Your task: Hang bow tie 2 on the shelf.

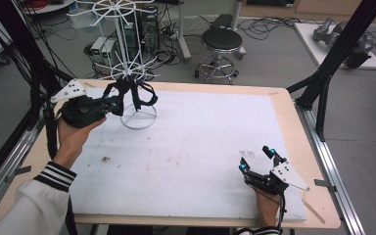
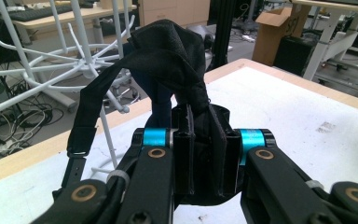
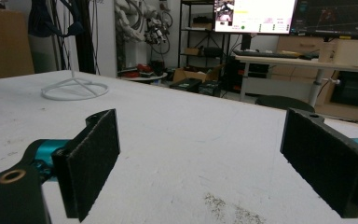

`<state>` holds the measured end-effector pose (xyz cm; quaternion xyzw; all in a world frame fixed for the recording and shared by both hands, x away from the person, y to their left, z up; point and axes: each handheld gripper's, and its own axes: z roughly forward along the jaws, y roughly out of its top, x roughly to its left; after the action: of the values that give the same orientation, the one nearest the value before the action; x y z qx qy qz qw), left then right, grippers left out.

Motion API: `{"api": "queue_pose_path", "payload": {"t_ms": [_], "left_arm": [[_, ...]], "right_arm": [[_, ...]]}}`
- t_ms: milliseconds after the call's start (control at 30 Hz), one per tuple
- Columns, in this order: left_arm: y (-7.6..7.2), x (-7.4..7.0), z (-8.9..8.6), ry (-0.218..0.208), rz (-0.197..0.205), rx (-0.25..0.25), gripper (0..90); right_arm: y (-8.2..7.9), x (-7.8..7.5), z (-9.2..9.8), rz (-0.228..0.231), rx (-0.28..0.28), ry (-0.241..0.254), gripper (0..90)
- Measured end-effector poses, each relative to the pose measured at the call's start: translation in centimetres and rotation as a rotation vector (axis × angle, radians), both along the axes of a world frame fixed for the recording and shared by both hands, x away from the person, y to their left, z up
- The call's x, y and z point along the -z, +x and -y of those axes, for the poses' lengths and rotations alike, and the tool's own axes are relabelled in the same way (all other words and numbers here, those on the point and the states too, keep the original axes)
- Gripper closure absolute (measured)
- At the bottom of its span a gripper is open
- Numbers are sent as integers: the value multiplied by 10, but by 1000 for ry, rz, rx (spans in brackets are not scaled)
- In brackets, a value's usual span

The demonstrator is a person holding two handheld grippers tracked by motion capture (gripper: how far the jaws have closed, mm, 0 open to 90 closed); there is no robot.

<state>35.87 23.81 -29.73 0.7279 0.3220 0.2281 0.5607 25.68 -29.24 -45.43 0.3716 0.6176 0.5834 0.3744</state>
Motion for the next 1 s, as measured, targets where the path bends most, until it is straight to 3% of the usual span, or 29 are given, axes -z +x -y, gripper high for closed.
{"api": "queue_pose_path", "payload": {"t_ms": [633, 667, 767, 867, 1000], "left_arm": [[8, 7, 3, 17, -19, -29, 795], [8, 7, 3, 14, -24, -24, 769], [10, 9, 2, 15, -59, -41, 471], [9, 12, 0, 7, -66, -63, 322], [7, 14, -4, 3, -69, -67, 293]], "right_arm": [[0, 0, 0, -2, 0, 3, 112], [0, 0, 0, -1, 0, 2, 112], [0, 0, 0, -3, 1, 2, 112], [0, 0, 0, -3, 1, 1, 112], [0, 0, 0, -4, -1, 3, 112]]}}
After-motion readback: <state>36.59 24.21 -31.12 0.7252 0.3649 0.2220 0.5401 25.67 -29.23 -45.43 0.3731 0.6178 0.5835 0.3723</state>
